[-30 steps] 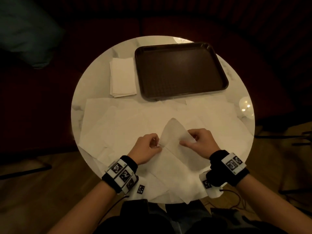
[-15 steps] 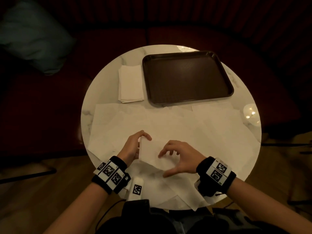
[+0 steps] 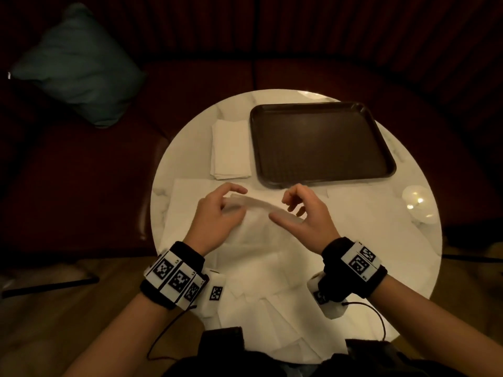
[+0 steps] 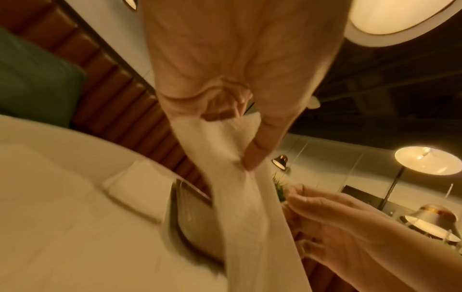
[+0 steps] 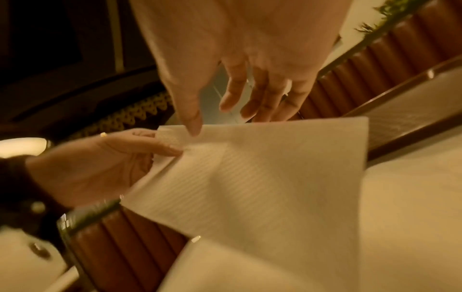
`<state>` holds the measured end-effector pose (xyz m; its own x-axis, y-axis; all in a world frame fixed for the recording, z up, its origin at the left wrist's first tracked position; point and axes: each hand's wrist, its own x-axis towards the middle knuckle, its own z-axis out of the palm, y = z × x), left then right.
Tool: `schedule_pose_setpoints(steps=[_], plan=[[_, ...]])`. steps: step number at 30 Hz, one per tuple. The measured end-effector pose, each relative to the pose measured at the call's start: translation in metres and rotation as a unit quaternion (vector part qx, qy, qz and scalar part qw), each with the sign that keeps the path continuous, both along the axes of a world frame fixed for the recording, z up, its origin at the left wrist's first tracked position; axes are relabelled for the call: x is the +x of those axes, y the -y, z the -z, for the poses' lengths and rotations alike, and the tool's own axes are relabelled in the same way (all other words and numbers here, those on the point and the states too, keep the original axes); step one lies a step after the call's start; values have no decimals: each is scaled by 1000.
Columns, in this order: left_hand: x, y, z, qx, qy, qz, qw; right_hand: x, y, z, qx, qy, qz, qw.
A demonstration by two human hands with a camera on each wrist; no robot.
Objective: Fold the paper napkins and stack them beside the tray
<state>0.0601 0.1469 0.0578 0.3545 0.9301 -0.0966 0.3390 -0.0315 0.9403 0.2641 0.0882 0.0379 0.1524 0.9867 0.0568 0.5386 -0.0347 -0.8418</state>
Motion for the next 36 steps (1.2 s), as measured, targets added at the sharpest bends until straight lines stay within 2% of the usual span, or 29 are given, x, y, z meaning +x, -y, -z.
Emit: schedule_pose_setpoints(steps=[2,4,6,8,11,15,18,22,25,27,31,36], plan=[[-3,-12,-7,35,33,-53,997,-7,-11,-5,31,-25,47,998],[-5,-25,-9,55,65,-98,991,-13,-24,-5,48,-15,77,996],[-4,-38,-7,45,107,-152,981,-17,-39,-3,39,-23,117,992],[-2,-50,-1,23,151,-213,965,-23,-56,3,7,-86,151,985],[5,-64,12,7,194,-285,939,-40,-77,10,-17,-177,132,975],[21,-81,30,-30,254,-348,902,-56,-114,14,-51,-226,111,966],[26,-94,44,-76,271,-351,893,-57,-149,18,-73,-247,127,958],[20,-114,57,-109,224,-285,926,-43,-196,23,-57,-193,100,974],[15,-132,62,-53,139,-236,960,-32,-226,25,-81,-137,47,986],[15,-144,70,-26,73,-213,974,-25,-241,35,-110,-107,26,988],[21,-158,87,-69,15,-181,981,-15,-260,60,-150,-55,21,987],[36,-161,97,-52,-62,-152,985,-6,-280,79,-196,47,-29,979]])
